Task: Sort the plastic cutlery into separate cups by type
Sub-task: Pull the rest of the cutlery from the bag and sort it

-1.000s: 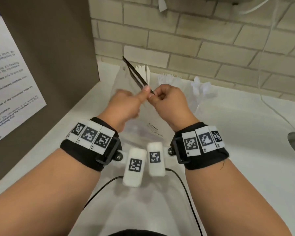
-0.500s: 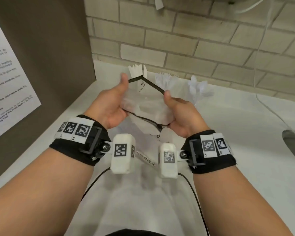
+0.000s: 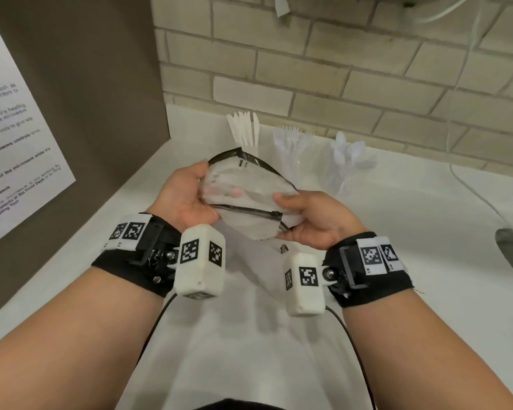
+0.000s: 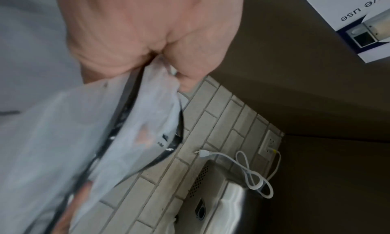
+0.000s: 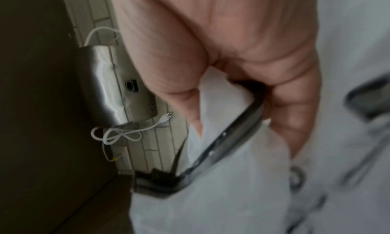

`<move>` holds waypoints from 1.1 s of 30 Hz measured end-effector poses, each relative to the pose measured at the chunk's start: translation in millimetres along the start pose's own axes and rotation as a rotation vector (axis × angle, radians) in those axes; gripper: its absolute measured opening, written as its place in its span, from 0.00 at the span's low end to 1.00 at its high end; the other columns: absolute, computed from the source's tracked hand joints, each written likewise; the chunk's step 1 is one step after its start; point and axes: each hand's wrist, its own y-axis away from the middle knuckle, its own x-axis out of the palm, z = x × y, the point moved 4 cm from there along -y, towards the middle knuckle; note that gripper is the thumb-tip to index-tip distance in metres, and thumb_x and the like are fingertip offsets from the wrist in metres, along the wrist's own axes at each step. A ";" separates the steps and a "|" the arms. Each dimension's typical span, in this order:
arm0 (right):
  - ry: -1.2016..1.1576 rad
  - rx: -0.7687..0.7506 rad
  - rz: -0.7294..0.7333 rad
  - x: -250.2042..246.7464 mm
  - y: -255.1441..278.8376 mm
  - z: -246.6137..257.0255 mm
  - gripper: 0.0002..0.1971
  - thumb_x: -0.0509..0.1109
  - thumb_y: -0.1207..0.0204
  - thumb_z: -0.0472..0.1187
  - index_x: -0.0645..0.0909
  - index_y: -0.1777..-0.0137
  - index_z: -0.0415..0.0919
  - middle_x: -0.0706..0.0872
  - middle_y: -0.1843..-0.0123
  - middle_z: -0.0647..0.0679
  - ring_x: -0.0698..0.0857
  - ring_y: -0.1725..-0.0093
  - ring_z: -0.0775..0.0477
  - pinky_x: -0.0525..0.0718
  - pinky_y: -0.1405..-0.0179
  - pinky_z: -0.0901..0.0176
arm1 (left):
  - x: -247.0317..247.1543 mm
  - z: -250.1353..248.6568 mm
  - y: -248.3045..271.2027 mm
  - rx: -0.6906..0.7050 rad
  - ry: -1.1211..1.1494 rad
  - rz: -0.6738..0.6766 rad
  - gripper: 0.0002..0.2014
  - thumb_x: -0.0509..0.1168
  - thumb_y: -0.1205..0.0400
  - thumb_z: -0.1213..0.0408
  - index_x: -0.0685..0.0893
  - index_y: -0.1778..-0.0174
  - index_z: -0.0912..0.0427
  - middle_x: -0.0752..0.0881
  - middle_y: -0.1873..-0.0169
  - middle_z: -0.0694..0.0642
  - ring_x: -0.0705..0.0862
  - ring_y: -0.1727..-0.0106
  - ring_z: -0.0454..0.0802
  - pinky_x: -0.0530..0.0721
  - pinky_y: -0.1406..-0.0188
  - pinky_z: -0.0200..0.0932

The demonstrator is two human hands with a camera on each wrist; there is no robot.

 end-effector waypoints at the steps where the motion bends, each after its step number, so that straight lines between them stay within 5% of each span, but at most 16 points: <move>1: -0.020 0.015 -0.036 -3.2 -2.3 -0.2 0.14 0.63 0.21 0.31 0.79 0.35 0.36 0.88 0.45 0.38 0.87 0.46 0.37 0.90 0.58 0.39 | 0.3 1.0 0.4 -0.021 -0.008 0.032 0.25 0.56 0.14 0.49 0.83 0.35 0.66 0.86 0.40 0.69 0.88 0.44 0.68 0.85 0.56 0.72; 5: -0.167 0.015 -0.097 -4.3 -9.2 6.9 0.14 0.52 0.14 0.33 0.77 0.37 0.34 0.88 0.49 0.33 0.88 0.53 0.31 0.86 0.59 0.28 | -1.6 12.5 -3.5 -0.061 -0.140 -0.017 0.19 0.61 0.17 0.47 0.91 0.56 0.56 0.91 0.51 0.62 0.90 0.51 0.62 0.87 0.49 0.65; 7: -0.187 0.035 -0.002 5.5 -6.6 7.8 0.15 0.53 0.15 0.35 0.78 0.38 0.29 0.88 0.48 0.30 0.87 0.50 0.31 0.85 0.55 0.30 | -11.1 11.8 -9.9 -0.056 -0.112 -0.118 0.19 0.61 0.16 0.49 0.90 0.67 0.49 0.92 0.60 0.56 0.90 0.56 0.58 0.85 0.46 0.61; 8: -0.192 0.055 0.057 11.3 -3.3 6.9 0.14 0.56 0.17 0.35 0.78 0.40 0.28 0.88 0.48 0.30 0.86 0.49 0.32 0.85 0.52 0.32 | -13.9 10.5 -11.8 -0.060 -0.087 -0.123 0.19 0.61 0.16 0.46 0.90 0.66 0.50 0.92 0.59 0.56 0.90 0.55 0.58 0.85 0.46 0.61; 10: -0.137 0.071 0.142 15.1 -0.6 2.0 0.15 0.64 0.26 0.32 0.80 0.39 0.30 0.88 0.44 0.33 0.86 0.45 0.35 0.83 0.46 0.35 | -13.7 8.2 -11.0 -0.043 -0.121 -0.061 0.26 0.59 0.20 0.38 0.89 0.47 0.58 0.90 0.47 0.61 0.88 0.44 0.62 0.84 0.41 0.64; 12: 0.007 0.043 0.170 8.9 -4.6 -3.2 0.25 0.68 0.34 0.25 0.79 0.34 0.34 0.86 0.37 0.36 0.86 0.41 0.36 0.82 0.41 0.35 | -10.6 8.6 -7.9 -0.002 -0.192 -0.015 0.27 0.65 0.22 0.46 0.81 0.34 0.62 0.88 0.40 0.63 0.87 0.40 0.62 0.85 0.41 0.61; 15: 0.165 -0.023 0.075 -1.0 -17.7 -8.0 0.30 0.69 0.32 0.24 0.75 0.27 0.36 0.82 0.32 0.33 0.84 0.37 0.31 0.85 0.42 0.36 | -13.3 15.8 -10.8 -0.026 -0.296 -0.072 0.17 0.69 0.22 0.64 0.82 0.37 0.63 0.90 0.48 0.61 0.90 0.51 0.55 0.88 0.51 0.50; 18: 0.258 -0.075 -0.022 -3.8 -25.7 -14.6 0.21 0.69 0.22 0.32 0.76 0.29 0.35 0.85 0.36 0.33 0.85 0.39 0.32 0.84 0.38 0.40 | -15.5 24.8 -14.0 -0.108 -0.256 -0.159 0.18 0.65 0.17 0.57 0.82 0.35 0.63 0.88 0.43 0.63 0.88 0.46 0.60 0.85 0.43 0.56; 22: 0.588 -0.175 -0.321 -13.6 -22.9 -5.7 0.32 0.78 0.28 0.44 0.70 0.25 0.42 0.82 0.37 0.44 0.84 0.40 0.42 0.83 0.43 0.50 | -23.9 28.6 -13.9 -0.125 -0.131 -0.231 0.18 0.62 0.17 0.53 0.87 0.47 0.64 0.91 0.55 0.65 0.91 0.61 0.65 0.89 0.66 0.62; 25: 0.951 -0.555 -0.545 -5.4 1.3 32.3 0.24 0.76 0.29 0.43 0.76 0.33 0.50 0.78 0.40 0.49 0.80 0.43 0.50 0.80 0.42 0.55 | -36.3 23.5 -21.5 -0.044 -0.059 -0.333 0.23 0.59 0.17 0.44 0.84 0.38 0.58 0.90 0.47 0.61 0.89 0.47 0.64 0.87 0.51 0.63; 27: 1.081 -0.690 -0.471 16.9 14.8 43.0 0.10 0.70 0.24 0.40 0.84 0.44 0.47 0.84 0.49 0.54 0.82 0.53 0.58 0.79 0.50 0.64 | -36.7 22.3 -26.7 0.016 -0.021 -0.339 0.26 0.59 0.18 0.41 0.83 0.35 0.58 0.90 0.45 0.62 0.88 0.45 0.65 0.84 0.46 0.68; 31: 1.628 -0.291 -0.095 35.5 -2.6 -1.1 0.22 0.68 0.22 0.55 0.77 0.31 0.45 0.84 0.38 0.49 0.83 0.39 0.47 0.79 0.41 0.56 | -24.8 31.5 -25.0 -0.031 0.029 -0.200 0.32 0.54 0.17 0.38 0.81 0.36 0.64 0.89 0.46 0.68 0.89 0.49 0.68 0.88 0.56 0.64; 33: 1.720 -0.242 -0.110 27.3 -8.7 -10.3 0.22 0.70 0.24 0.55 0.76 0.35 0.44 0.82 0.46 0.48 0.82 0.45 0.45 0.77 0.50 0.57 | -23.8 35.8 -17.9 -0.091 -0.019 -0.205 0.30 0.55 0.17 0.38 0.82 0.40 0.64 0.89 0.47 0.67 0.90 0.51 0.66 0.88 0.54 0.61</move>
